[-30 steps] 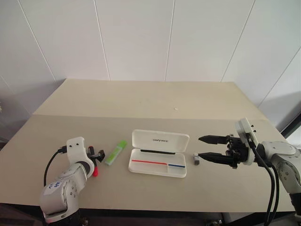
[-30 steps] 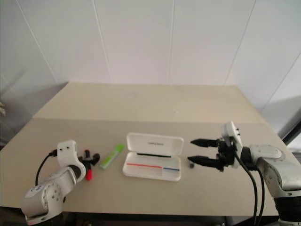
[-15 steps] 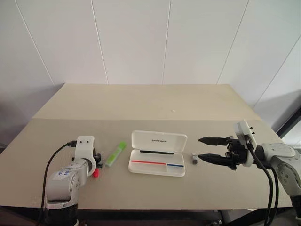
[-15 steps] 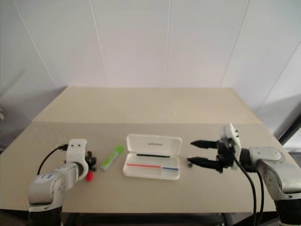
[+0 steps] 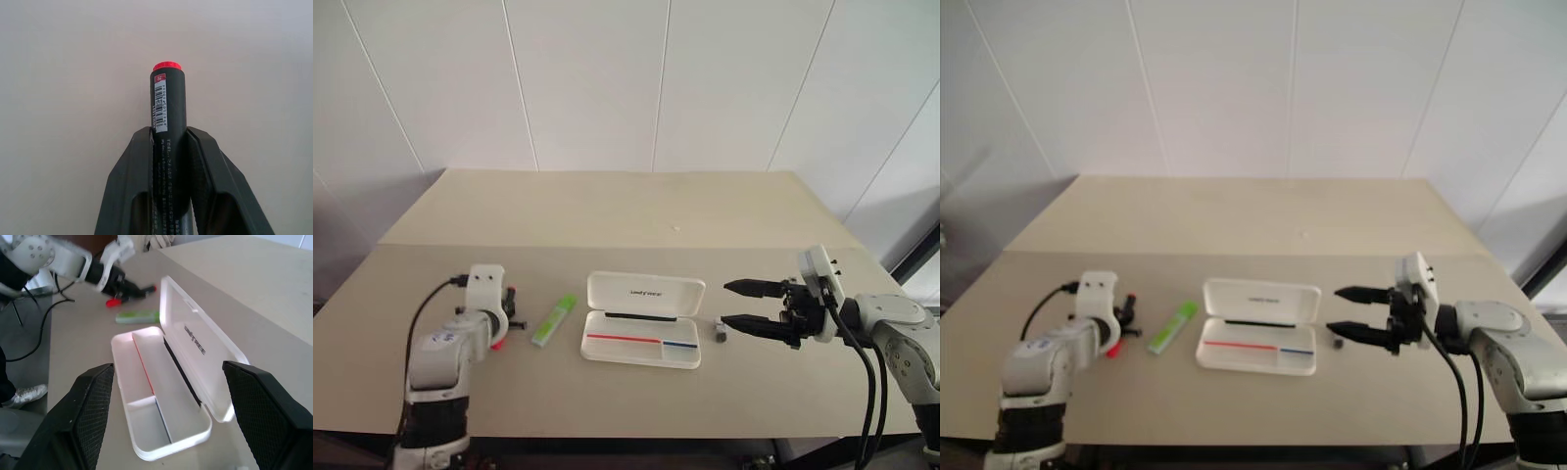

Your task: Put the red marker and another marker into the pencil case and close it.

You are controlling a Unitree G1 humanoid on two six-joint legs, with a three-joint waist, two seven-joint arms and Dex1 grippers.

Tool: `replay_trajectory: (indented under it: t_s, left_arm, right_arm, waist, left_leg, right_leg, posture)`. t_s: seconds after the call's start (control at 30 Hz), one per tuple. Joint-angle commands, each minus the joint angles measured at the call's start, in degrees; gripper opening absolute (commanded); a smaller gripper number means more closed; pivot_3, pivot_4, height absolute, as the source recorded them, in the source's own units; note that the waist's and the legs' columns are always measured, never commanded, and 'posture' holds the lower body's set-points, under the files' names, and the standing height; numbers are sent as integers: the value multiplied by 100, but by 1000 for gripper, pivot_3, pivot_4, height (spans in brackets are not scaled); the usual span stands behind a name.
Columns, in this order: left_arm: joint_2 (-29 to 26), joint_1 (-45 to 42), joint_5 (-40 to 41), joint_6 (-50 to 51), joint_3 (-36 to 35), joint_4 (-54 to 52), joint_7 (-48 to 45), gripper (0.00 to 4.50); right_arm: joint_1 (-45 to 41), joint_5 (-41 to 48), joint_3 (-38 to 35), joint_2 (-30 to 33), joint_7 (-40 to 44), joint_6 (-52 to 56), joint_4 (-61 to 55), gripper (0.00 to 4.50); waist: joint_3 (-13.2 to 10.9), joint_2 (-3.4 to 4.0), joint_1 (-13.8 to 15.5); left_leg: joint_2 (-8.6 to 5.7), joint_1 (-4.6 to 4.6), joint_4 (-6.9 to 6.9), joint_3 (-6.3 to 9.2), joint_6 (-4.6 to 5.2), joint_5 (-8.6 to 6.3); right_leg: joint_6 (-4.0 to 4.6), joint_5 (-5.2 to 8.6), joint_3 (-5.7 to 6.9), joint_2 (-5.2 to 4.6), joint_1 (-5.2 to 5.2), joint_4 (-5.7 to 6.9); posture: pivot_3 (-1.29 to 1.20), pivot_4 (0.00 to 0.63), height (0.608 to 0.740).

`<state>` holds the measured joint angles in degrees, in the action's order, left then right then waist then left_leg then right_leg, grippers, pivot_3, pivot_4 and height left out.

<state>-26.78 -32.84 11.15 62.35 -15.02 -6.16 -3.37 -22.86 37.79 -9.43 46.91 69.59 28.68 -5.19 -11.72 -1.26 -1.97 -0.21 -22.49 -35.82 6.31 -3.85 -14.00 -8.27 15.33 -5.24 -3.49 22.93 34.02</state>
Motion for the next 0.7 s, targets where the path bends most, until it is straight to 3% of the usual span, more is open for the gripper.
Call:
replay_trajectory:
  t_s: [0.03,0.37,0.7]
  left_arm:
    - [-463,-574,217,-782,199,85,-939,591]
    - [-741,-1962,1271,-1760,936,230,-3730,591]
    - [-1078,-2023,1633,-2348,2296,-340,-6253,591]
  right_arm:
    - [-135,109,-165,-30,-11,-75,-99,4500]
    - [-3,133,-251,-90,-92,-101,-263,4500]
    - [276,156,-495,-19,-181,-99,-481,4500]
  waist:
    - [0,0,39]
    - [0,0,55]
    - [-1,2,28]
  left_leg:
    - [0,-1,22,0,-9,4]
    - [-2,-56,65,-1,-14,10]
    - [-2,-46,62,-4,-11,14]
  right_leg:
    - [1,3,0,0,15,4]
    - [-1,21,3,-5,80,1]
    - [-1,26,-1,-2,80,21]
  posture:
    - [0,150,740]
    - [0,150,740]
    - [0,150,740]
